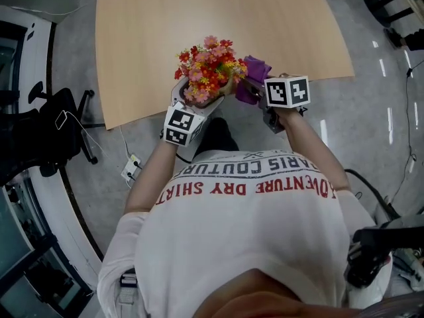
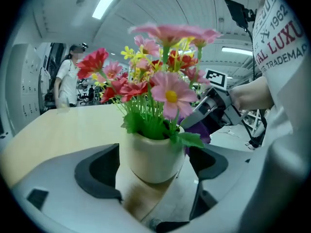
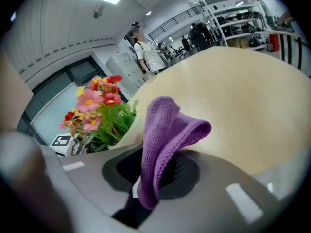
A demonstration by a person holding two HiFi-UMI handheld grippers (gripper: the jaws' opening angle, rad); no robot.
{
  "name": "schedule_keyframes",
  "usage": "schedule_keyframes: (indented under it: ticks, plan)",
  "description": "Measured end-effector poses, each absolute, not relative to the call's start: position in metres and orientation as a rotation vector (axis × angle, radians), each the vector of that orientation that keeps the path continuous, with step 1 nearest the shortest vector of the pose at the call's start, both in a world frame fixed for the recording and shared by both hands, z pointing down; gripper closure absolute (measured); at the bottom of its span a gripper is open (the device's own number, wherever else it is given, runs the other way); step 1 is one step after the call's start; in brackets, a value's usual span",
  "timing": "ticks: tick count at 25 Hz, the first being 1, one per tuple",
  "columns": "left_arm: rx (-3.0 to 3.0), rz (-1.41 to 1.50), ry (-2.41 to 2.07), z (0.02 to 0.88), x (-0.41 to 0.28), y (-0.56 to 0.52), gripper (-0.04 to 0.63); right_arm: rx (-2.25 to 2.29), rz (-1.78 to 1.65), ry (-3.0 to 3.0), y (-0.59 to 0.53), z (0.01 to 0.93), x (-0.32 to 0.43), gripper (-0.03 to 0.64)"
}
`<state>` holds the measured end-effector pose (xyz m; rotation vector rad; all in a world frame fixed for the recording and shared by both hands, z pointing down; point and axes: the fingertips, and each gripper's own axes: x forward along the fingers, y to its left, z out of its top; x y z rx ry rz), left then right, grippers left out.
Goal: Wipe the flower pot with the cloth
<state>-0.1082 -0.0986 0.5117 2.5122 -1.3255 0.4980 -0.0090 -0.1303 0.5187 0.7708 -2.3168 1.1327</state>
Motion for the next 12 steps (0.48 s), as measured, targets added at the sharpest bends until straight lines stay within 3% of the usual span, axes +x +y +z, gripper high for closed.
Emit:
schedule_keyframes:
  ticks: [7,8,12]
  plan:
    - [2.291,0.249,-1.396,0.475,-0.126,0.004,0.157,0.631,0.904,-2.563,-0.033,0.430,0.016,0.557]
    - [2.282,0.200,-1.385,0.459,-0.122,0.020,0.199,0.573,0.857,-2.589,-0.013,0.419,0.015,0.557]
    - [2.335,0.062,-1.282,0.390,-0.092,0.073,0.471,0.390,0.694,-2.651,0.055,0.383,0.008,0.557]
